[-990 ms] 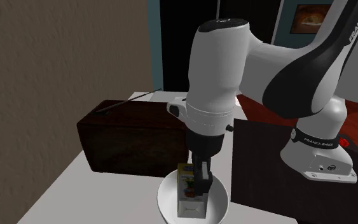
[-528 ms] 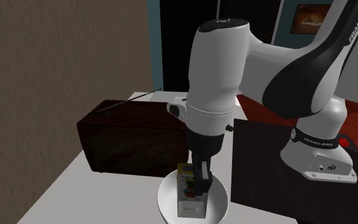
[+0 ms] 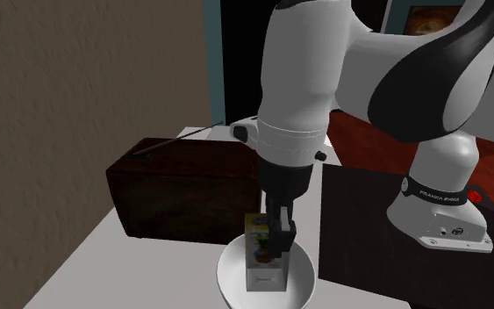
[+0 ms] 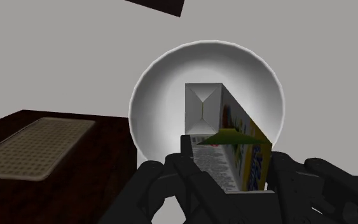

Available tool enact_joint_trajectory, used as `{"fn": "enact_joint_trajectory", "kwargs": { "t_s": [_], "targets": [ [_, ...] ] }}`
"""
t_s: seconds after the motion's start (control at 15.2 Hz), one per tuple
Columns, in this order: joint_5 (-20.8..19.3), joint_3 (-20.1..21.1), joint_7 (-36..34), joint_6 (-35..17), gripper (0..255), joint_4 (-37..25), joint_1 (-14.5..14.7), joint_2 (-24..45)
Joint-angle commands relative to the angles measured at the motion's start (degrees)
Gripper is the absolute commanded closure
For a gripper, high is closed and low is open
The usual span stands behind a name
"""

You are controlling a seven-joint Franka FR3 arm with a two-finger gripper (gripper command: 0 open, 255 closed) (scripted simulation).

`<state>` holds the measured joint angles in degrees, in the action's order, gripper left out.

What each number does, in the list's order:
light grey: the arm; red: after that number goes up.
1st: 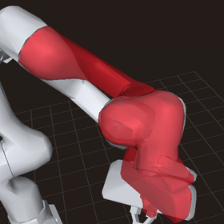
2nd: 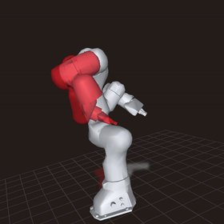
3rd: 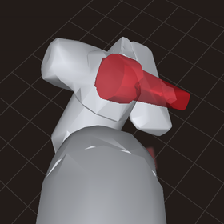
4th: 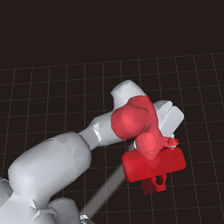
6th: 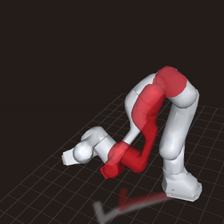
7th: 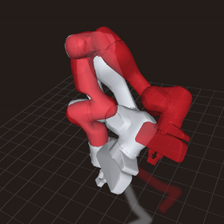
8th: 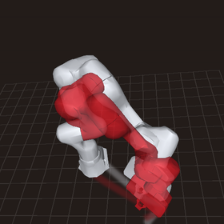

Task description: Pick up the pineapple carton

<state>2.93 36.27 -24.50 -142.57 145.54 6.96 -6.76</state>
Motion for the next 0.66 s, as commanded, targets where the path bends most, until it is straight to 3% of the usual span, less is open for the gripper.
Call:
{"fn": "enact_joint_trajectory", "kwargs": {
  "t_s": [0.0, 0.59],
  "targets": [
    [1.3, -0.3, 1.0, 1.8, 255, -0.5, 0.3, -1.5],
    [4.4, -1.7, 3.6, 8.2, 255, -2.6, 1.3, -6.3]
  ]
}}
